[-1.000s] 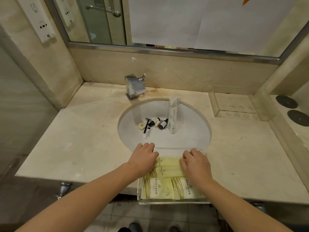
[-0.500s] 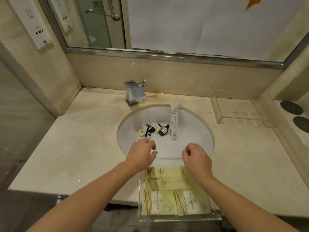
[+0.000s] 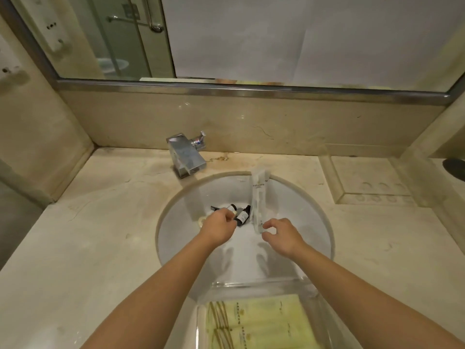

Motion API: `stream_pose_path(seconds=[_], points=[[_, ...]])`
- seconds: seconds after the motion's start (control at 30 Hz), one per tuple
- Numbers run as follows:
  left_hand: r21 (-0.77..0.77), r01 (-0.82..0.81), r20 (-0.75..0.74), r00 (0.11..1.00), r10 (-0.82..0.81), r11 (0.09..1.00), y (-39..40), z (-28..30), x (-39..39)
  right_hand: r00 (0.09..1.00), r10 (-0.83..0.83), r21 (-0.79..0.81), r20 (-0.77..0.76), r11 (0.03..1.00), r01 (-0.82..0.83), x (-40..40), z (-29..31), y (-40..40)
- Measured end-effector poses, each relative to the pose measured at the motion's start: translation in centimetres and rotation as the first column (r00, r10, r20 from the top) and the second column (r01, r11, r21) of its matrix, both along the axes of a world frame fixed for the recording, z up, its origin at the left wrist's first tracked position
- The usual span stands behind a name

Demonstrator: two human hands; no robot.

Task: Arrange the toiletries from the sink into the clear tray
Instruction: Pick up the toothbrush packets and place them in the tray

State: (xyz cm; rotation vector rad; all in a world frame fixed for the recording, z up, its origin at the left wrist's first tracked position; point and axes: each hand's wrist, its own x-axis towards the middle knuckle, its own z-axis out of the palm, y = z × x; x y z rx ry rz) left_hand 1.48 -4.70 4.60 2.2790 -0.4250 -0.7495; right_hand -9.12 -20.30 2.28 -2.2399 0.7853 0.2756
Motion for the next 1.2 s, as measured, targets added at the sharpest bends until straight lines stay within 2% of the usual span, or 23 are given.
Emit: stream_pose_path(seconds=[0.13, 0.33, 0.43, 0.6, 0.7, 0.9, 1.0, 1.1, 1.2], points=[[-0.036, -0.045, -0.1, 0.994, 0.042, 0.998, -2.2, -2.3, 1.6, 0.999, 0.034, 0.013, -0.041, 0.999, -0.033, 1.9, -2.1, -1.0], [-0.045, -0.025, -0.209, 0.978, 0.015, 0.999, -4.9, -6.0, 3.6, 0.998, 0.05, 0.044, -0.035, 0.998, -0.048, 5.0, -4.4, -2.7], [-0.095, -0.024, -0.282, 0.959, -0.004, 0.995, -6.1, -7.0, 4.4, 0.998, 0.059, 0.052, -0.004, 0.997, -0.059, 6.6, -5.2, -3.2], [-0.201, -0.003, -0.364, 0.929, -0.072, 0.98, -7.8, -7.9, 5.0, 0.991, 0.036, 0.121, 0.132, 0.991, -0.052, 8.0, -6.2, -3.1], [-0.254, 0.0, -0.358, 0.929, -0.094, 0.967, -8.5, -8.4, 5.1, 0.985, 0.035, 0.137, 0.172, 0.989, -0.059, 8.0, -6.3, -2.8], [-0.243, -0.082, -0.25, 0.968, 0.02, 0.966, -8.3, -8.2, 5.3, 0.949, -0.152, 0.247, 0.277, 0.966, 0.083, 7.2, -5.9, -2.7], [-0.251, -0.128, -0.262, 0.963, 0.06, 0.959, -8.0, -7.7, 5.2, 0.931, -0.164, 0.223, 0.326, 0.97, 0.093, 7.0, -4.5, -2.6], [-0.275, -0.177, -0.34, 0.937, 0.077, 0.945, -7.5, -6.3, 4.9, 0.916, -0.153, 0.147, 0.372, 0.984, 0.105, 6.6, -2.8, -2.4], [-0.293, -0.159, -0.35, 0.936, 0.049, 0.943, -6.7, -4.8, 4.6, 0.896, -0.174, 0.082, 0.409, 0.985, 0.154, 5.9, -1.1, -1.9]])
